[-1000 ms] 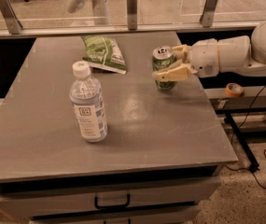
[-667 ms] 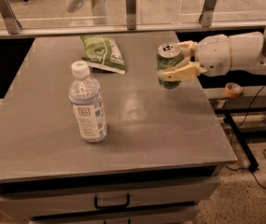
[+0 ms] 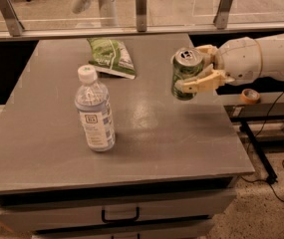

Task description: Move green can near blue plastic bottle

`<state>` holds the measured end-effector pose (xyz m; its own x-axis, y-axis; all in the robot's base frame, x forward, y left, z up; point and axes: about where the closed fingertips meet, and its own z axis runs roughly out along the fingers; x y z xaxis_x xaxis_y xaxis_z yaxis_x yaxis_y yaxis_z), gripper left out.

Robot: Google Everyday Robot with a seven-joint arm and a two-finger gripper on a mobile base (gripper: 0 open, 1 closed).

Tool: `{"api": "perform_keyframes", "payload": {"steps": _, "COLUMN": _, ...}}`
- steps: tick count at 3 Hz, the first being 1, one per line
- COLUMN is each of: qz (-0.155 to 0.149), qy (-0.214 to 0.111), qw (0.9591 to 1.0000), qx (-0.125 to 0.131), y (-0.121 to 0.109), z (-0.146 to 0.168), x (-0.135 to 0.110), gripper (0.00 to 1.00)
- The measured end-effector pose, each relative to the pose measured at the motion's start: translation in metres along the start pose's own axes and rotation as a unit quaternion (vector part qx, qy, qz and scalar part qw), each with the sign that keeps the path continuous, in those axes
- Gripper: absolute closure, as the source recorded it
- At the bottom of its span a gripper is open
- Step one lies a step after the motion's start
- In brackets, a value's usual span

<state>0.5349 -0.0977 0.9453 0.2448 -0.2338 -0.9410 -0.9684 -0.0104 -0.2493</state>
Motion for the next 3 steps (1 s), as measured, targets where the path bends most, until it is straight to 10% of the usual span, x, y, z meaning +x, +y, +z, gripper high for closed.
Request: {"api": "perform_keyframes", "payload": {"steps": 3, "qz": 0.029, "qy": -0.056, "qw": 0.9980, "qx": 0.006, "y": 0.040, "z": 0.053, "x": 0.005, "gripper": 1.00}}
